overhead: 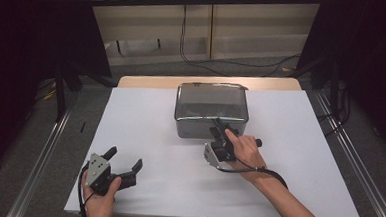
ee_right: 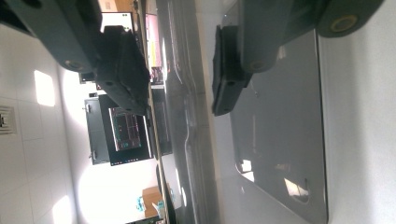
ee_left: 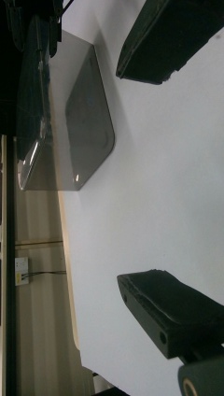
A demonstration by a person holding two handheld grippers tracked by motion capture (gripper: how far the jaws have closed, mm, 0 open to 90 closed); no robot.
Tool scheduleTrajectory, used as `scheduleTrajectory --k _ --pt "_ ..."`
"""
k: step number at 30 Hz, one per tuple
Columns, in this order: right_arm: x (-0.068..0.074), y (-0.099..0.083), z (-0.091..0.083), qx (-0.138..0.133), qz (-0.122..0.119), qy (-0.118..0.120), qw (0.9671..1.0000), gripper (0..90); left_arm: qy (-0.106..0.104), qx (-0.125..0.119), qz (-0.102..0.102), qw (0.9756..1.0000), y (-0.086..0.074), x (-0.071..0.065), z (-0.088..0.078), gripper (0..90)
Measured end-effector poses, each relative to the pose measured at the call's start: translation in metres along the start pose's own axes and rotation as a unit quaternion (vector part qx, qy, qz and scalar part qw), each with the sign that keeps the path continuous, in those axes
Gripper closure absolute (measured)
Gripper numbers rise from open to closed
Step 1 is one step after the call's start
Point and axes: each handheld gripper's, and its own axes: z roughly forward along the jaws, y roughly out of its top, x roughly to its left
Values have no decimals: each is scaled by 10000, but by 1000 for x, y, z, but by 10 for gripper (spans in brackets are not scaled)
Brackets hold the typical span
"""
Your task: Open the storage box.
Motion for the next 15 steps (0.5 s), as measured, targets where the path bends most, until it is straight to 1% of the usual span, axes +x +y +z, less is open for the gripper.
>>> scheduleTrajectory --k 4,7,9,14,15 --pt "2 1 2 41 -69 -1 10000 636 3 26 55 10000 0 0 0 29" --pt "3 1 4 61 0 40 10000 675 11 27 35 10000 0 0 0 29" --pt "3 0 5 79 -53 22 10000 691 9 10 4 10000 0 0 0 30" --pt "3 0 4 101 -78 0 9999 730 37 5 27 10000 0 1 -1 30" --pt "3 0 4 84 -119 -10 9999 736 28 16 28 10000 0 1 -1 30"
